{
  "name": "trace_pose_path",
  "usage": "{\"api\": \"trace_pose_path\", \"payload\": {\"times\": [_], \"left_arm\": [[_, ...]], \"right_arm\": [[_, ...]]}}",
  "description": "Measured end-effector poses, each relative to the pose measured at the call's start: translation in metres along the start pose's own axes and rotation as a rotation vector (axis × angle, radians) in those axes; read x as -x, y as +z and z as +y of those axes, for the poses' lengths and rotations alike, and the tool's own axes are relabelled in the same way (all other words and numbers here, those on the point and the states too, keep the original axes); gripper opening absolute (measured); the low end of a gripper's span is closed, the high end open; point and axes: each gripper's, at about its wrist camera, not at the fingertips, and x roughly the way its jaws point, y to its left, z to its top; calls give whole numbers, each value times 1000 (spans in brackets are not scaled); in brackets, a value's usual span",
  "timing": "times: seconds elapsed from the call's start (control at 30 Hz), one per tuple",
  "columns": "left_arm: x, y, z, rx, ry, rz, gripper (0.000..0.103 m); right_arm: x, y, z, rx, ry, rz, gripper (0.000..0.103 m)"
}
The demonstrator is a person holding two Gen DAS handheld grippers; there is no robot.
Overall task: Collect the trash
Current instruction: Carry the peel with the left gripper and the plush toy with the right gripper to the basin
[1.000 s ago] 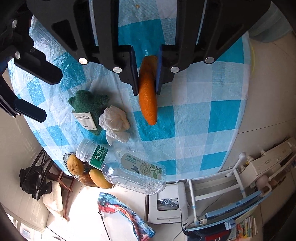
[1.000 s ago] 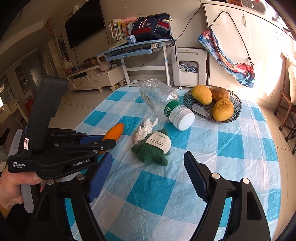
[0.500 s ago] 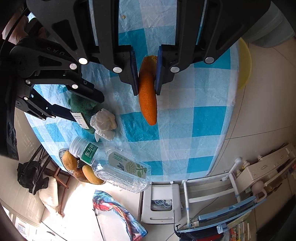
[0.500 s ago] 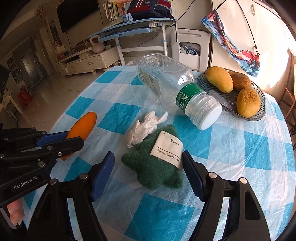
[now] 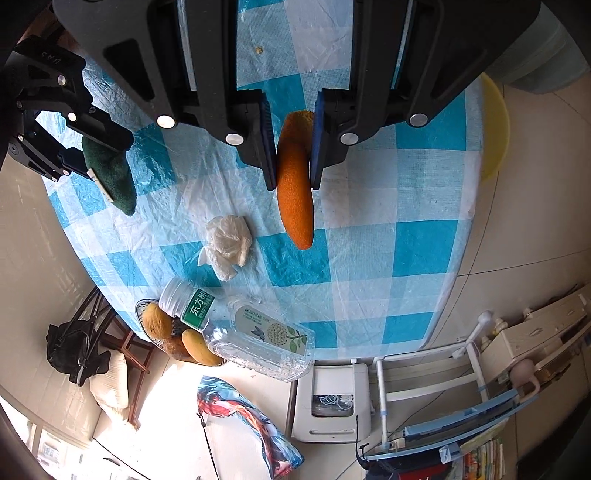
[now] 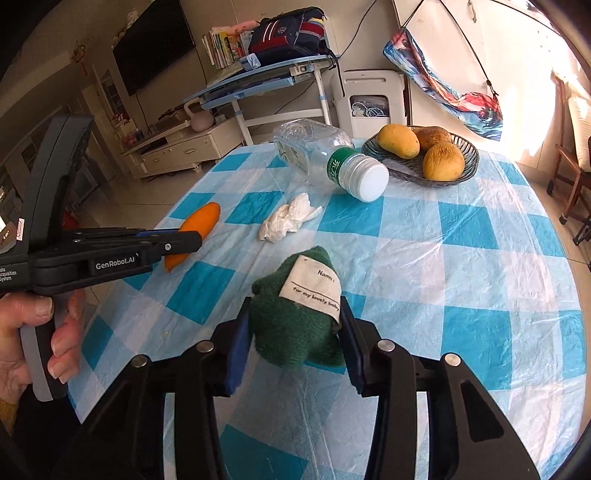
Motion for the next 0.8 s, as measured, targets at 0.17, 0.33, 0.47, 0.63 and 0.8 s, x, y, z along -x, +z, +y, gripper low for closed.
{"api": "trace_pose_path", "payload": {"times": [0.17, 0.33, 0.47, 0.63, 0.8], "left_arm": [[12, -8, -3, -14, -9, -21, 17], [31, -17, -3, -28, 16, -68, 17], [49, -19, 3, -20, 20, -117, 18], [63, -17, 15, 19, 14, -158, 17], [77, -16, 39, 92, 21, -188, 17]], "right_arm": [[11, -9, -2, -43, -2, -35, 44], [24, -21, 3, -55, -3, -67, 44], [34, -26, 6, -53, 0, -87, 44], [45, -24, 22, -24, 11, -112, 44], [49, -22, 41, 12, 35, -121, 44]]}}
